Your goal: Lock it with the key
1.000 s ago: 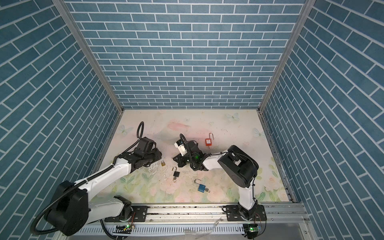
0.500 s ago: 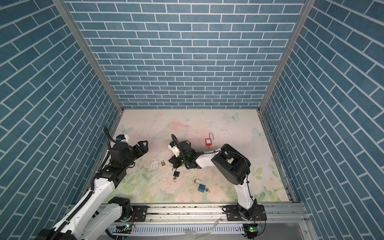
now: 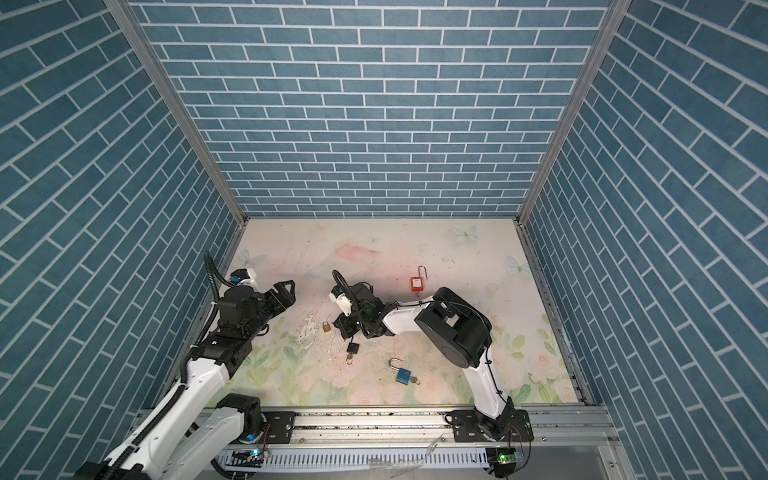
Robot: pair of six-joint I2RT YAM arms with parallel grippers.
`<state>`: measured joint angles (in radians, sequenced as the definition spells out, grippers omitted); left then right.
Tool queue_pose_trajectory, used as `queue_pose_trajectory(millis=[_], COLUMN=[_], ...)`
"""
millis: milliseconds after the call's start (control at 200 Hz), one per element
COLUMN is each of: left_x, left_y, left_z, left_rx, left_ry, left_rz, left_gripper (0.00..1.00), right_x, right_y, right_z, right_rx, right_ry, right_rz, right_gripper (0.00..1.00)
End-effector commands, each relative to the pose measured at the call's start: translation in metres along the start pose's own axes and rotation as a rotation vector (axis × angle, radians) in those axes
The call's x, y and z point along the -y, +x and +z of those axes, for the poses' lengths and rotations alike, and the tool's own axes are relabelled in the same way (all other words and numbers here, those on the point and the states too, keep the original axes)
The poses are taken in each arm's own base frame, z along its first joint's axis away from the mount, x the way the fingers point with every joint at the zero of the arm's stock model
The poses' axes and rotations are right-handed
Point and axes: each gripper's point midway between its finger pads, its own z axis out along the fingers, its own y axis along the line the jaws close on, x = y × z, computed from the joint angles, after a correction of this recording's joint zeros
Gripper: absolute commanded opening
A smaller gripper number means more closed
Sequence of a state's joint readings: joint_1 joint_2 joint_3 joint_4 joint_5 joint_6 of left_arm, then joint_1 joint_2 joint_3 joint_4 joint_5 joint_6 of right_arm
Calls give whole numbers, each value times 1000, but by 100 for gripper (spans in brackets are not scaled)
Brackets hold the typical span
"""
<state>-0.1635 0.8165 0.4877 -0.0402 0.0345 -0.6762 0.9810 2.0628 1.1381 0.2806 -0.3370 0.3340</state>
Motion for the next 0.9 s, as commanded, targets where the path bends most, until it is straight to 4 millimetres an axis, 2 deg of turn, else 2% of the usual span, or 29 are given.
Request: queue_pose_trajectory(millis=[0, 240, 895], left_x=[-2, -3, -4], left_y=[-3, -1, -1], left_z=[-1, 0, -1], left_rx=[28, 28, 37], left_ry=[5, 9, 6], left_rz=[8, 0, -4], left_gripper=[87, 88, 88], right_x=[5, 3, -5], right_y=[3, 2, 4], right_z=[7, 12, 16], right_rx=[-20, -31, -48], right_ry=[16, 3, -10], right_rz=[-23, -25, -46], right_gripper=[0, 1, 18])
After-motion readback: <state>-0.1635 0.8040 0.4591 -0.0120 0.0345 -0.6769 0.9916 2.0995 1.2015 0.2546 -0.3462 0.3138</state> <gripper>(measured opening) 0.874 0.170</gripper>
